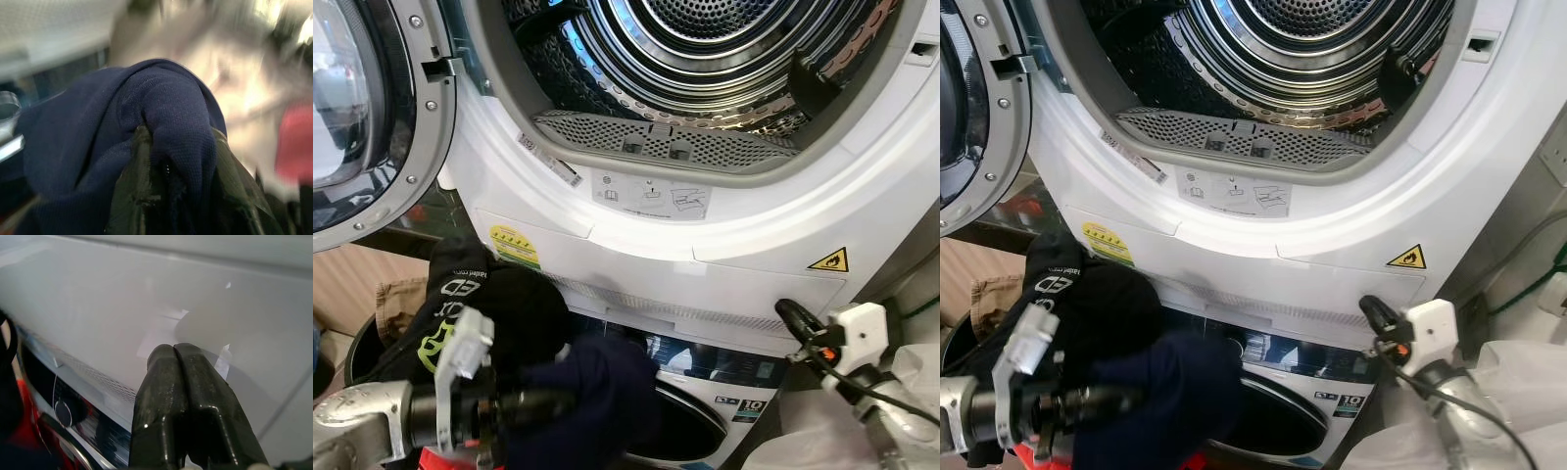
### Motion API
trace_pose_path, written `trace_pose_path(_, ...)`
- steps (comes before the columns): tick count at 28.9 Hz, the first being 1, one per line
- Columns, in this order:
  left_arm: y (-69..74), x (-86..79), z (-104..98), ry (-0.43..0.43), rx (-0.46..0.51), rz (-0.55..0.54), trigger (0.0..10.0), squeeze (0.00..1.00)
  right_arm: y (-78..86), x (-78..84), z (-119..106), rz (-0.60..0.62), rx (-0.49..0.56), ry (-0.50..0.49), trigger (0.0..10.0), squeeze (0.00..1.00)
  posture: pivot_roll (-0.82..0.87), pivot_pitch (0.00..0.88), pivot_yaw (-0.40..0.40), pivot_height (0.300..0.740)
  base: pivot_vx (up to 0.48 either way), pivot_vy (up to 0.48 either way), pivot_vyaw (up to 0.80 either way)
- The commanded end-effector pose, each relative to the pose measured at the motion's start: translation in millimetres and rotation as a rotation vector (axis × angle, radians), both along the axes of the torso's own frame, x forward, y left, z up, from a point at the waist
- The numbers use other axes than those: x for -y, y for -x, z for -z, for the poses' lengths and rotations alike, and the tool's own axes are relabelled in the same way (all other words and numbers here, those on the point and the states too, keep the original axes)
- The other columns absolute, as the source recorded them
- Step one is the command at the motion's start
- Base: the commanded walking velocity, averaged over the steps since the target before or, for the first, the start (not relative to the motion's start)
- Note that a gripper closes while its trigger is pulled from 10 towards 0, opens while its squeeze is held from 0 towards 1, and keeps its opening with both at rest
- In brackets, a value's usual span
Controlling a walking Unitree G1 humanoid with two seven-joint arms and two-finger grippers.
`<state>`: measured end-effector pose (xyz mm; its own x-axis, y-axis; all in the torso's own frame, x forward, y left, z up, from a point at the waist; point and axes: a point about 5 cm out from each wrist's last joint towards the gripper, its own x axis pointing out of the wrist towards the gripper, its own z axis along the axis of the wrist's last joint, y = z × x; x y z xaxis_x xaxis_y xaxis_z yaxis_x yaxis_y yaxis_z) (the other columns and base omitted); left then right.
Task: Clothes washing
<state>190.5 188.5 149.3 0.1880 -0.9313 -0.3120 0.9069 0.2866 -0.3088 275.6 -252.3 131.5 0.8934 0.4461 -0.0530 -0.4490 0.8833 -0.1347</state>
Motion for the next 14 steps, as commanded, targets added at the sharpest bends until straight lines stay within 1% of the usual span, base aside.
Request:
trace_pose_path(1,-0.8,0.4,0,-0.029,0.038,0.037,0.0,0.00,0.5,-2.1,-4,-0.062,-0.009,0.006,10.0,0.00,-0.01,0.033,0.032,0.740,0.000,0.000,0.00)
trace_pose_path(4,-4.9,-2.1,3,-0.080,0.067,0.039,0.0,0.00,1.7,-2.6,-4,-0.151,-0.044,0.059,10.0,0.00,-0.01,0.039,0.039,0.740,0.000,0.000,0.00)
trace_pose_path(5,-5.2,-1.9,4,-0.083,0.067,0.060,0.0,0.00,3.5,-4.1,-5,-0.243,-0.090,0.085,10.0,0.00,-0.02,0.039,0.042,0.740,0.000,0.000,0.00)
trace_pose_path(6,-5.5,-1.8,4,-0.083,0.067,0.066,0.0,0.00,4.0,-4.8,-5,-0.274,-0.102,0.099,10.0,0.00,-0.02,0.039,0.043,0.740,0.000,0.000,0.00)
trace_pose_path(7,-7.6,-2.3,5,-0.087,0.071,0.060,0.0,0.00,4.4,-7.9,-6,-0.323,-0.113,0.129,10.0,0.48,-0.02,0.039,0.044,0.740,0.000,0.000,0.00)
trace_pose_path(8,-8.5,-2.6,5,-0.090,0.073,0.059,0.0,0.00,4.3,-10.5,-6,-0.347,-0.130,0.130,10.0,1.00,-0.03,0.038,0.041,0.740,0.000,0.000,0.00)
trace_pose_path(10,-11.0,-3.6,6,-0.108,0.089,0.062,0.0,0.00,6.9,-18.8,-3,-0.428,-0.174,0.160,10.0,1.00,-0.02,0.039,0.039,0.740,0.000,0.000,0.00)
trace_pose_path(11,-13.5,-3.3,6,-0.109,0.108,0.061,0.0,0.00,11.8,-27.7,3,-0.511,-0.219,0.202,10.0,1.00,-0.02,0.039,0.037,0.740,0.000,0.000,0.00)
trace_pose_path(12,-14.2,-2.8,5,-0.105,0.115,0.064,0.0,0.00,14.3,-32.9,6,-0.550,-0.232,0.222,10.0,1.00,-0.02,0.041,0.035,0.740,0.000,0.000,0.00)
trace_pose_path(14,-16.0,-1.7,3,-0.099,0.126,0.064,0.0,0.00,14.3,-40.6,11,-0.577,-0.238,0.230,10.0,1.00,-0.02,0.043,0.034,0.740,0.000,0.000,0.00)
